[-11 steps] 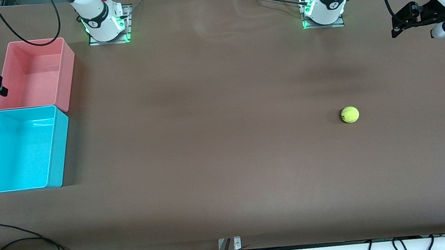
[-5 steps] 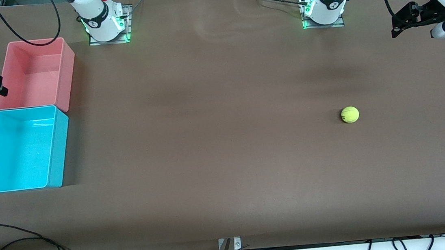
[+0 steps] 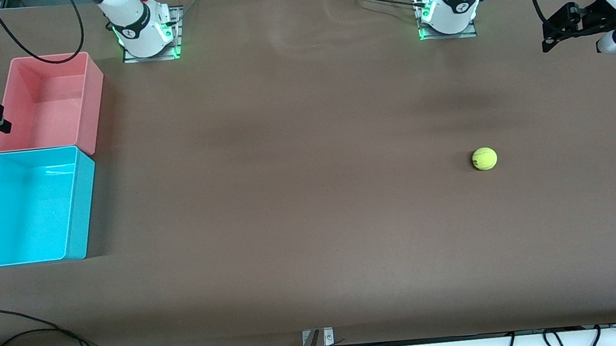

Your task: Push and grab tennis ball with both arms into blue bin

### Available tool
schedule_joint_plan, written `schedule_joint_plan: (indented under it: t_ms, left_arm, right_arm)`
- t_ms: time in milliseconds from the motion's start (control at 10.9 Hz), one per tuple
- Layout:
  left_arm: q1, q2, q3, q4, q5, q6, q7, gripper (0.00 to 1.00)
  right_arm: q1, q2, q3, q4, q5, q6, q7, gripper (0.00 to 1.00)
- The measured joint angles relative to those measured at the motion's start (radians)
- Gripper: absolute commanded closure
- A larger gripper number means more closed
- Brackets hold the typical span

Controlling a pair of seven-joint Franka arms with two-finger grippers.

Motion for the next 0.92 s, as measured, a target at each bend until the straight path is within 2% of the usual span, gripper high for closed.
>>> schedule_joint_plan:
  t_ms: [643, 919]
  left_arm:
    - [0.002, 0.0, 0.0, 0.0, 0.0, 0.036, 0.0, 0.0]
    - [0.002, -0.015, -0.001, -0.05, 0.0, 0.102, 0.0, 0.0]
  right_arm:
    - [0.0, 0.0, 0.0, 0.0, 0.0, 0.0, 0.0, 0.0]
    - [0.0, 0.0, 0.0, 0.0, 0.0, 0.0, 0.0, 0.0]
